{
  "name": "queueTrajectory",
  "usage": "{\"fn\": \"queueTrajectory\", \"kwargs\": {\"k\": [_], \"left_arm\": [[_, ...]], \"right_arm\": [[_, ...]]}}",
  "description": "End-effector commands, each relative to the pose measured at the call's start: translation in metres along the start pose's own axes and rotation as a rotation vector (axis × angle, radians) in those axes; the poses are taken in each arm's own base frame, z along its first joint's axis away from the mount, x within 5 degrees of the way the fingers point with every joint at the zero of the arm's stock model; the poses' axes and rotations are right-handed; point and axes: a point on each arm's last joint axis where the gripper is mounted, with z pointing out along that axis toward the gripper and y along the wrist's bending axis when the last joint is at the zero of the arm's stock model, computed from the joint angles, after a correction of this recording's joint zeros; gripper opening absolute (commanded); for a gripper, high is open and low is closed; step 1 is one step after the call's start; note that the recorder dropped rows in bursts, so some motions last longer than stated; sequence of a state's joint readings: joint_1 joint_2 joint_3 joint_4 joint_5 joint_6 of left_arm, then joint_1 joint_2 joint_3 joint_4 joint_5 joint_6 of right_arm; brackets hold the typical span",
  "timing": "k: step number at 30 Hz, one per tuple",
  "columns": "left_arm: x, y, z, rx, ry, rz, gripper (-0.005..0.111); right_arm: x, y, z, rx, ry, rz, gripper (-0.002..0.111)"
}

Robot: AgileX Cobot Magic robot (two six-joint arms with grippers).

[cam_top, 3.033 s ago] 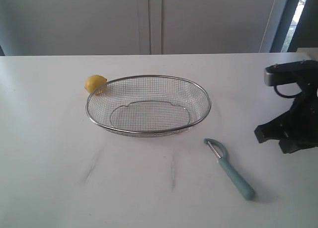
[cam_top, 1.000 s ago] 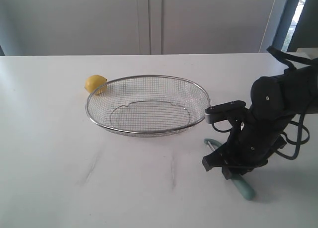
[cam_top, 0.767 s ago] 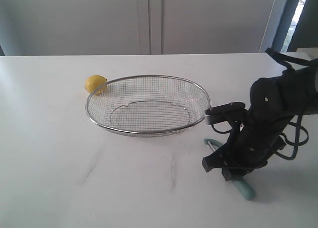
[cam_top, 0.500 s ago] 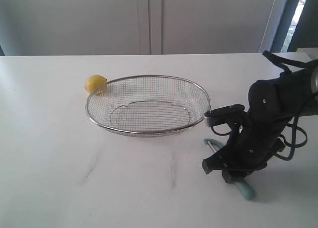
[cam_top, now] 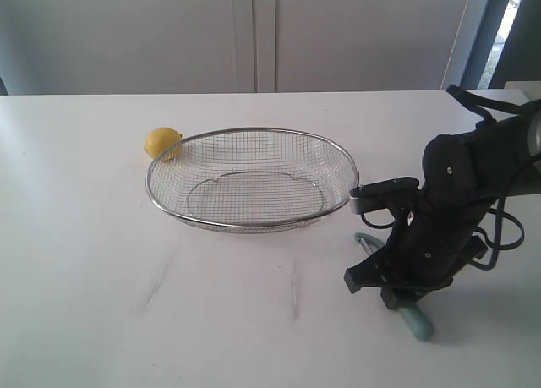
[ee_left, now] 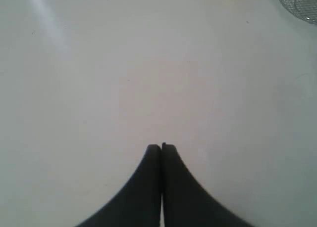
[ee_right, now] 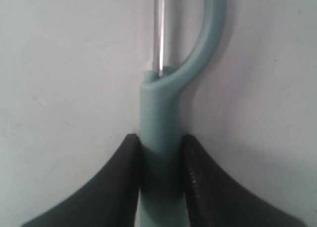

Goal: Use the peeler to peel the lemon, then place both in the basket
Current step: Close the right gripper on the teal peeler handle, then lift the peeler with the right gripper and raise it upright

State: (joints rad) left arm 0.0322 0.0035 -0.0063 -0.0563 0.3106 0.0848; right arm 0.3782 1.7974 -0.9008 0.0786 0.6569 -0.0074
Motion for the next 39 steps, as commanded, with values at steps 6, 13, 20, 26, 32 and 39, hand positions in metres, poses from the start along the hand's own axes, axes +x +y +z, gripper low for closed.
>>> {"fn": "queueTrajectory", "kwargs": {"k": [6, 13, 20, 26, 32, 39], "left_arm": [[0.0015, -0.0004, 0.0007, 0.004, 0.000, -0.004, 0.000], [0.0015, -0.0004, 0.0007, 0.004, 0.000, -0.004, 0.000], [0.0015, -0.0004, 0.0007, 0.004, 0.000, -0.004, 0.000], [0.0015, -0.0004, 0.0007, 0.004, 0.000, -0.004, 0.000], [0.0015, -0.0004, 0.0007, 0.004, 0.000, -0.004, 0.000], [0.0015, -0.0004, 0.0007, 0.004, 0.000, -0.004, 0.000]], "right_arm": [[0.0054, 0.0001, 0.0061, 0.001, 0.061, 0.018, 0.000], [0.0057, 0.0001, 0.0061, 0.001, 0.064, 0.015, 0.000], [0.0055, 0.0002, 0.0061, 0.001, 0.062, 0.054, 0.000], [0.0060, 0.0002, 0.0061, 0.001, 0.067, 0.067, 0.000], [0.0058, 0.0002, 0.0061, 0.002, 0.065, 0.077, 0.000], [0.0060, 0.0002, 0.0061, 0.002, 0.067, 0.100, 0.000]]}}
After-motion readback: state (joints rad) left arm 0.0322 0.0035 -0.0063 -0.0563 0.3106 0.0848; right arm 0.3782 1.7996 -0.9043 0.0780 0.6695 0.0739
